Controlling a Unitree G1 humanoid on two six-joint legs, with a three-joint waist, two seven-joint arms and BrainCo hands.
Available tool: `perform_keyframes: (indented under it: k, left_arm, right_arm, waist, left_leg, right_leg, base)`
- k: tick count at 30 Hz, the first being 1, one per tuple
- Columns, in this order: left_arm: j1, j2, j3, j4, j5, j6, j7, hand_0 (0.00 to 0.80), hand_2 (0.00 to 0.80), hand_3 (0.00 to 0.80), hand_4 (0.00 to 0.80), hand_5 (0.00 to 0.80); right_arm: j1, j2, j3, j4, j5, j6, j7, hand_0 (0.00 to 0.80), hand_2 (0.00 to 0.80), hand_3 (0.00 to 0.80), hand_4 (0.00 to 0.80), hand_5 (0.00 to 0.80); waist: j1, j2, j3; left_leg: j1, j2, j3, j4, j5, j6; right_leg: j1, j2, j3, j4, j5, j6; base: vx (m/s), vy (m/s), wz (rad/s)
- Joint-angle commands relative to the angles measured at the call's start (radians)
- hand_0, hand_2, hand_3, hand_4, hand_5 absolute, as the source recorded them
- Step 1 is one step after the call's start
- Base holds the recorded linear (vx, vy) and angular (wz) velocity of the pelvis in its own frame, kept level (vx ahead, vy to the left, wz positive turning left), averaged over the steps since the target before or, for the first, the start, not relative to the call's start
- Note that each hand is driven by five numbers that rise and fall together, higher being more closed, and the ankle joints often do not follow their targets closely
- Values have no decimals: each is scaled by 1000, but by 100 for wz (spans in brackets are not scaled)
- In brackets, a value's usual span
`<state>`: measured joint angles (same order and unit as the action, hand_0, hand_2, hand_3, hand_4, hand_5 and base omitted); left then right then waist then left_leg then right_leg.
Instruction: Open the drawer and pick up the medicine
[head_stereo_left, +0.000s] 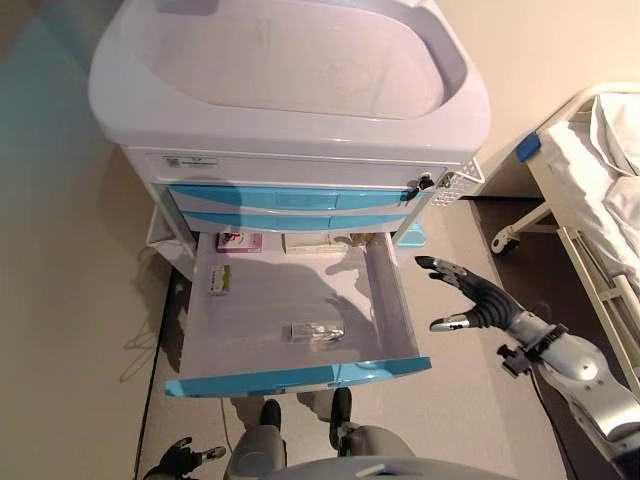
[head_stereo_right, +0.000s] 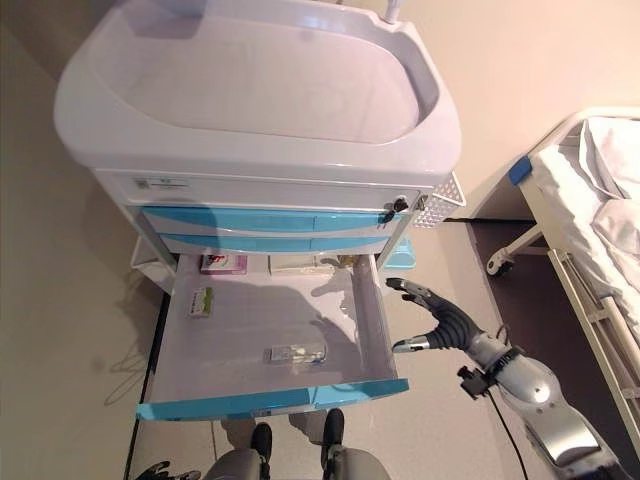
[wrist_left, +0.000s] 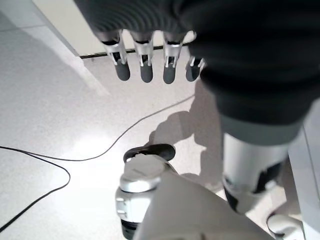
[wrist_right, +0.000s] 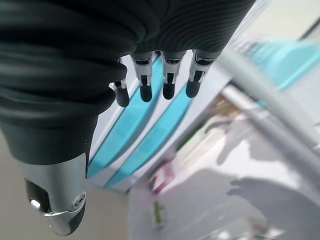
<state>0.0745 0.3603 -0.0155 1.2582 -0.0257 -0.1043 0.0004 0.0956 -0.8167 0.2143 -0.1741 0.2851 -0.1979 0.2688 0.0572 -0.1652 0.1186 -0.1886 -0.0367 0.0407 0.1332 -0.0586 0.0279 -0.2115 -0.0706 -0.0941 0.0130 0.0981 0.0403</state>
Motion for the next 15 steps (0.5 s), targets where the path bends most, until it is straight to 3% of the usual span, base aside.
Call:
perform_keyframes:
  k: [1,15]
  left_arm:
    - [7,23,40,4,35,-7,13,0,0,0,0,0]
    - [-10,32,-12,-20,16,0,47,0,0,0,0,0]
  right_arm:
    - [-83,18,21,6,-42,-37,-54,0,0,0,0,0]
    - [-325,215,214,380,-369,17,-215,0,0,0,0,0]
  waist:
    - [48,1,-14]
    - [117,3,5]
  left_leg:
    - [-11,-31,-39,-144,127,7]
    - [-47,-54,-138,-151,148,13]
  right_leg:
    - [20,12,-11,67,-42,52]
    - [21,-10,-105,78,-59,46]
  base:
    - [51,-29,28]
    - [23,-20,31]
